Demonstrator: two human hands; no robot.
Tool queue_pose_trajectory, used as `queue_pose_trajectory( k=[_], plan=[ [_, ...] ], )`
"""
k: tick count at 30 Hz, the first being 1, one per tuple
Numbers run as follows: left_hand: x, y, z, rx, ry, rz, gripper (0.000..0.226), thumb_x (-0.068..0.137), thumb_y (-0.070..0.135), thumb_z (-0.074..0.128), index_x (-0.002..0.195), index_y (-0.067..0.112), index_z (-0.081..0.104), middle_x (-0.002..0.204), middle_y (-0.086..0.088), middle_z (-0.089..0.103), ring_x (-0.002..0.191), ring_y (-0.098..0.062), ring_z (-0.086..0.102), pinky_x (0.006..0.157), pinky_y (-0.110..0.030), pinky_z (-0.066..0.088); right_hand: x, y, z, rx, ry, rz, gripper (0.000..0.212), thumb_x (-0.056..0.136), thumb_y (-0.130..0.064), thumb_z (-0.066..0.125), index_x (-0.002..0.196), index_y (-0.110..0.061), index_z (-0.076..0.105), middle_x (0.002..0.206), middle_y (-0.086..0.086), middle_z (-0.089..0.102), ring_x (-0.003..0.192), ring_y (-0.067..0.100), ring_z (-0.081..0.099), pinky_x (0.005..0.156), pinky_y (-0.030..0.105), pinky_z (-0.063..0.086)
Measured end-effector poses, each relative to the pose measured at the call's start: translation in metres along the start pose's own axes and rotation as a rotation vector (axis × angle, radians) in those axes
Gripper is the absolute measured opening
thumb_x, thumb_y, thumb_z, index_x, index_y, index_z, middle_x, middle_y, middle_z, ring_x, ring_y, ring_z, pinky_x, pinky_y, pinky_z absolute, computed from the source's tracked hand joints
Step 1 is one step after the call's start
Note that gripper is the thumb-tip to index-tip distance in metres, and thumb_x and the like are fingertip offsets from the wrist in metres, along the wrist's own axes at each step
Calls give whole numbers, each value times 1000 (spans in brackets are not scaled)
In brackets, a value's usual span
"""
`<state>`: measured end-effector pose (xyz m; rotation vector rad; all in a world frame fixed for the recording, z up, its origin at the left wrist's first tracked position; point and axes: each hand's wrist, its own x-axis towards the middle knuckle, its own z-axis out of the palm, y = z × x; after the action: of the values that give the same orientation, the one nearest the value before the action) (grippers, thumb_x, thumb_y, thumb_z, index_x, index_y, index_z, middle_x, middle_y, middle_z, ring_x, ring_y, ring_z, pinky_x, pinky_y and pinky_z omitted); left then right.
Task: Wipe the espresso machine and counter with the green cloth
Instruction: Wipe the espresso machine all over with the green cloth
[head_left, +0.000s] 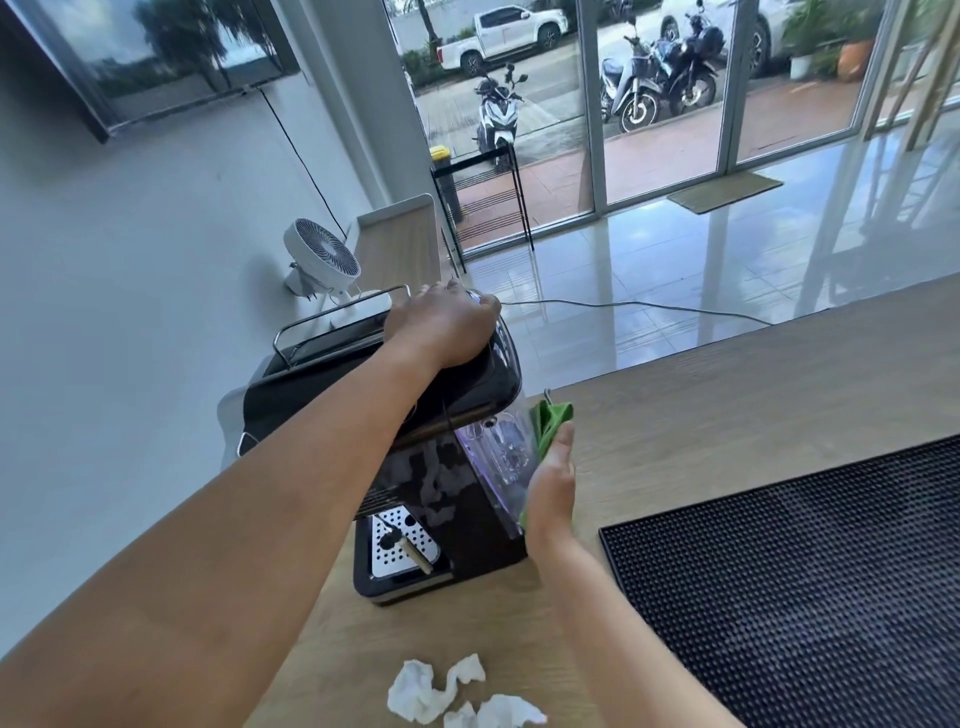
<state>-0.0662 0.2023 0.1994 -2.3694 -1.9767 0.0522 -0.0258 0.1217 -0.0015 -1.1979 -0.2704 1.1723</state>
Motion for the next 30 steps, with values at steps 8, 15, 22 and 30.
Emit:
queue_pose_trajectory(
  k=[8, 15, 22, 30],
  plan=[
    [1, -1, 0, -15, -7, 0, 66, 94, 47, 19, 149, 10, 26, 157, -10, 26, 145, -23, 24, 116, -42, 22, -83, -7, 0, 63, -129, -191, 72, 83, -76, 35, 144, -38, 41, 150, -13, 42, 140, 7, 35, 117, 38, 25],
    [-1, 2, -2, -21, 0, 0, 65, 95, 46, 19, 148, 11, 27, 156, -9, 28, 145, -21, 24, 116, -42, 21, 22, -84, 15, -104, -408, -73, 45, 96, -50, 34, 116, -27, 67, 119, 5, 69, 115, 21, 62, 104, 48, 43],
    [-2, 1, -1, -27, -13, -7, 65, 95, 46, 17, 151, 13, 22, 159, -5, 22, 146, -20, 19, 118, -44, 17, 1, -42, -30, -291, -286, 236, 52, 102, -50, 31, 113, -15, 68, 115, 12, 69, 98, 25, 66, 83, 36, 54],
    [3, -2, 3, -47, -29, -14, 68, 94, 49, 17, 152, 14, 16, 160, -4, 14, 149, -18, 12, 120, -43, 13, 25, -108, 22, -200, -393, 91, 43, 96, -43, 45, 94, -11, 73, 87, 12, 73, 79, 25, 68, 78, 39, 53]
  ],
)
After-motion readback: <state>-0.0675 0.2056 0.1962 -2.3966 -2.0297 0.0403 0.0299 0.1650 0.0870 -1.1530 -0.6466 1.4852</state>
